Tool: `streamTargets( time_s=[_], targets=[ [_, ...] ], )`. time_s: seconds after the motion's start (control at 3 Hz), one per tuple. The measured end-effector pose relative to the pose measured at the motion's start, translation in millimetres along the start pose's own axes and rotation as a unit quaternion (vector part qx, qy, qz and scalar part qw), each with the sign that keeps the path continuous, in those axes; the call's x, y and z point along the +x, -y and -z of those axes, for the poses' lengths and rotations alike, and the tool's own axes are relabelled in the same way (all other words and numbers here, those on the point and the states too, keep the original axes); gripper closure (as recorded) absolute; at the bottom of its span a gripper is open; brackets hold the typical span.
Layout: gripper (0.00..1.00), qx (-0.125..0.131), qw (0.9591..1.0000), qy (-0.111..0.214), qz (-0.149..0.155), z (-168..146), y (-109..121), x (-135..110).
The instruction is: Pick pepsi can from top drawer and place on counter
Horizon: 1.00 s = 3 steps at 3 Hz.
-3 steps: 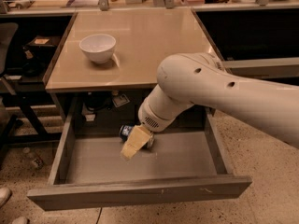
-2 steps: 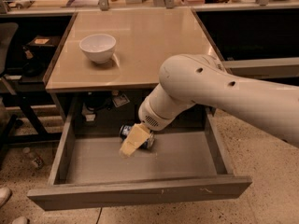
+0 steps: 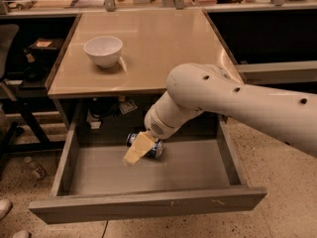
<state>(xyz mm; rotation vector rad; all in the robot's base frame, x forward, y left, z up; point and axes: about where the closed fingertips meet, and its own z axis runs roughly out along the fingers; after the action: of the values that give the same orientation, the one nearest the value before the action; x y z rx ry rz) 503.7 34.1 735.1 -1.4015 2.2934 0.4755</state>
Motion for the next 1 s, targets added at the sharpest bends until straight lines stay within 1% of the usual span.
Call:
streamTargets(
  time_s=[0.33, 0.67, 1.0],
  targets=[
    [0.0, -0.01, 0.9998, 0.009, -0.014, -19.4, 12.9, -5.7],
    [0.0, -0.017, 0.9996, 0.01, -0.02, -35.8, 20.1, -9.3],
    [0.0, -0.008, 0.9997, 0.009, -0.021, -54.4, 26.4, -9.1]
  ],
)
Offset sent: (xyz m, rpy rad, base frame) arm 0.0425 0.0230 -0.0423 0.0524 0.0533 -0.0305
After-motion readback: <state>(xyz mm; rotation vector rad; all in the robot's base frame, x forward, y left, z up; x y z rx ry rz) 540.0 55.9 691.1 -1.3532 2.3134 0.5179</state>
